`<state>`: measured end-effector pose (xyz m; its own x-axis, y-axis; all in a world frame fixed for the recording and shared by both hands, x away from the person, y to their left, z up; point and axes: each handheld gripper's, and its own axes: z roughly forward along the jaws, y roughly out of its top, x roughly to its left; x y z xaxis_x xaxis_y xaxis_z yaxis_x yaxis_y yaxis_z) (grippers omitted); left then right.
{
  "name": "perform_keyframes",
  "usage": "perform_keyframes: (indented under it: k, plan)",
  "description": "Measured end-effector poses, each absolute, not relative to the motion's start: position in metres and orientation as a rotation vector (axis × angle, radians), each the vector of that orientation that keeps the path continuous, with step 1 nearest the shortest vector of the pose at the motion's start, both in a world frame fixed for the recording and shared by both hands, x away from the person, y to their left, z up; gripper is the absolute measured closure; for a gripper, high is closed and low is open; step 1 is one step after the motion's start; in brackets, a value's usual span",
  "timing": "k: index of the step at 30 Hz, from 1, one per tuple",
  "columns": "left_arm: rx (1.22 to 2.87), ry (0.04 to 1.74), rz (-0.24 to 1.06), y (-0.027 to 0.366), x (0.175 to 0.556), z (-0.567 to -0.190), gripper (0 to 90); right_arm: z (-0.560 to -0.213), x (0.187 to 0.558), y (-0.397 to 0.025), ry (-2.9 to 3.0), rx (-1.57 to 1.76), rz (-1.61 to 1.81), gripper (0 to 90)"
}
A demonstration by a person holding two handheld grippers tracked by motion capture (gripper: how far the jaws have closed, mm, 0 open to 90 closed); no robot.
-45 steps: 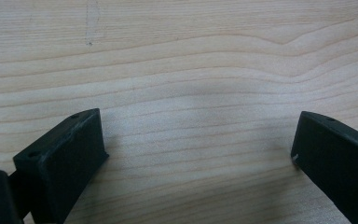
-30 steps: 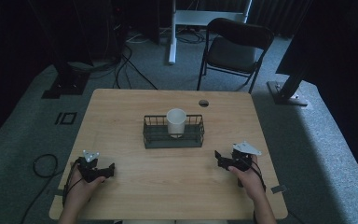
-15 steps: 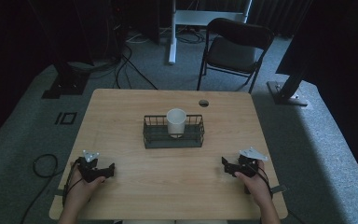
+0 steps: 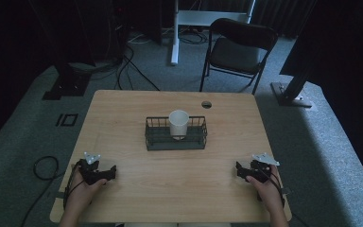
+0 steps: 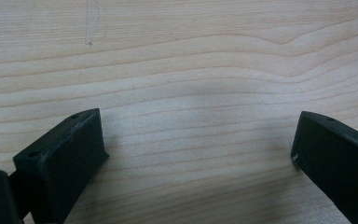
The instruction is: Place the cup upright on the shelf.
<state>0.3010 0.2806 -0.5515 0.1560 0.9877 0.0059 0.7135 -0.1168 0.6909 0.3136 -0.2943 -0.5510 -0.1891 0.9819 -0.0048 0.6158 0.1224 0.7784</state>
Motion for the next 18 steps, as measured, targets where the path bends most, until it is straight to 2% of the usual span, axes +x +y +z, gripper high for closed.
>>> perform_keyframes:
  k: [18]
  plan:
    - [1.893, 1.614, 0.654, 0.2805, 0.301, -0.5516, 3.0, -0.5543, 0.3142, -0.3009, 1.841, 1.68, 0.802, 11.0]
